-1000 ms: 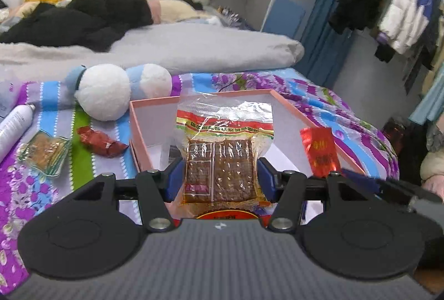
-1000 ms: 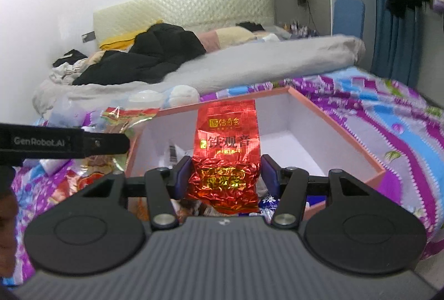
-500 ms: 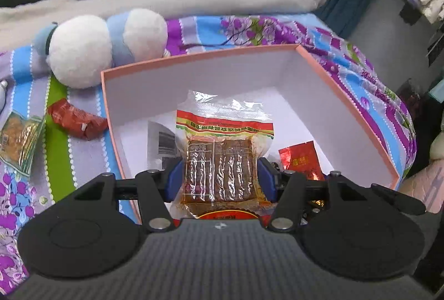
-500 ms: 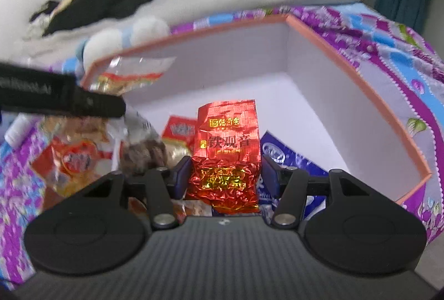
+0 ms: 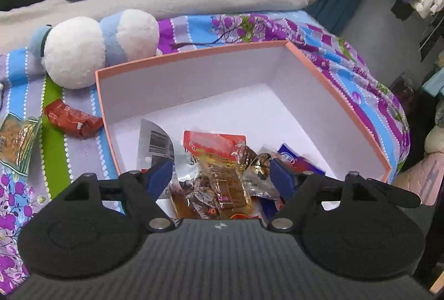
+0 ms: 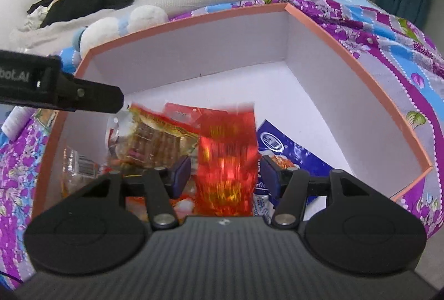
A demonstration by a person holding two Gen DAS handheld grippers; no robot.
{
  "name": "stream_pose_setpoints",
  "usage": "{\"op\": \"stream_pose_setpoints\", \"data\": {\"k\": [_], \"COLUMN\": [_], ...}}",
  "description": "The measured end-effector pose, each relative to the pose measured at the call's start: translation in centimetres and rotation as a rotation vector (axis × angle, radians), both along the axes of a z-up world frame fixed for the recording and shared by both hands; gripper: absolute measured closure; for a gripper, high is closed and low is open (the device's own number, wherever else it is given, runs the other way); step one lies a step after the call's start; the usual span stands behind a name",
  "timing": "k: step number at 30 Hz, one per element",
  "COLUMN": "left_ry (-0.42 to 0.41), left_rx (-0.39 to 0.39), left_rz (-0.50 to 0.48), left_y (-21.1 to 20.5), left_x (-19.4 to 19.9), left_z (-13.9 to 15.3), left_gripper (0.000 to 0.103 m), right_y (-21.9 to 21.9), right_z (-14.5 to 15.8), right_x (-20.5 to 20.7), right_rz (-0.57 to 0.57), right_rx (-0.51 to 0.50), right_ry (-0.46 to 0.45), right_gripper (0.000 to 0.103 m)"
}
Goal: Organize snacks
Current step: 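Open both grippers to drop the packets into the pink box, then withdraw both grippers from the pink box toward the snack pile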
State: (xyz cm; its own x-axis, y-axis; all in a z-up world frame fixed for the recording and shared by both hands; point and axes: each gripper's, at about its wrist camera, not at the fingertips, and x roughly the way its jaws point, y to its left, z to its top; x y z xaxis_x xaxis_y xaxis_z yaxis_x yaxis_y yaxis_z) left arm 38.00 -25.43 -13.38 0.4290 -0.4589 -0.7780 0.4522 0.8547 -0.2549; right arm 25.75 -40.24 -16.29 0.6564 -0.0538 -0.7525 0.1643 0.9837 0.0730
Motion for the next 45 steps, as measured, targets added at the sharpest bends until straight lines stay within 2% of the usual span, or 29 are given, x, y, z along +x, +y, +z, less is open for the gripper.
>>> {"op": "stream_pose_setpoints", "data": {"k": [4,6,7,18,24,29,36,45], "left_ry": [-0.058,-0.086,-0.100,-0.240,-0.336,-0.377,-0.384,-0.345], "left_rx": [-0.010,-0.019,-0.022,-0.058,-0.048,-0.059,-0.071,-0.112], "left_rz": [0.001,0.001,0.002,0.049,0.070,0.096,0.146,0.258], "left_y": [1.1,1.7,2.1,7.0,9.7,11.9,15.3,19.7], "left_x": [-1.6,-2.5,-2.9,-8.0,-11.7,-14.3,-17.8,-22.0], "left_z": [1.5,2.3,2.7,5.9,7.4,7.9,7.3,6.1], "left_gripper": [0.022,0.022,0.022,0.022,0.022,0.022,0.022,0.021], "right_y": [0.1,0.2,0.3,2.0,4.7,6.8,9.3,12.1], "right_z": [0.9,1.3,1.5,4.8,6.7,7.6,7.2,6.2], "right_x": [-0.7,-1.3,-1.7,-6.0,-9.1,-11.3,-13.3,-16.5], "right_rz": [0.008,0.009,0.005,0.005,0.062,0.108,0.159,0.201], "right_rx": [-0.004,0.001,-0.001,0.015,-0.001,-0.015,-0.012,-0.006], "right_ry": [-0.031,-0.045,-0.060,-0.205,-0.294,-0.345,-0.353,-0.370], "right_gripper": [0.044,0.023,0.019,0.018,0.019,0.019,0.018,0.018]}}
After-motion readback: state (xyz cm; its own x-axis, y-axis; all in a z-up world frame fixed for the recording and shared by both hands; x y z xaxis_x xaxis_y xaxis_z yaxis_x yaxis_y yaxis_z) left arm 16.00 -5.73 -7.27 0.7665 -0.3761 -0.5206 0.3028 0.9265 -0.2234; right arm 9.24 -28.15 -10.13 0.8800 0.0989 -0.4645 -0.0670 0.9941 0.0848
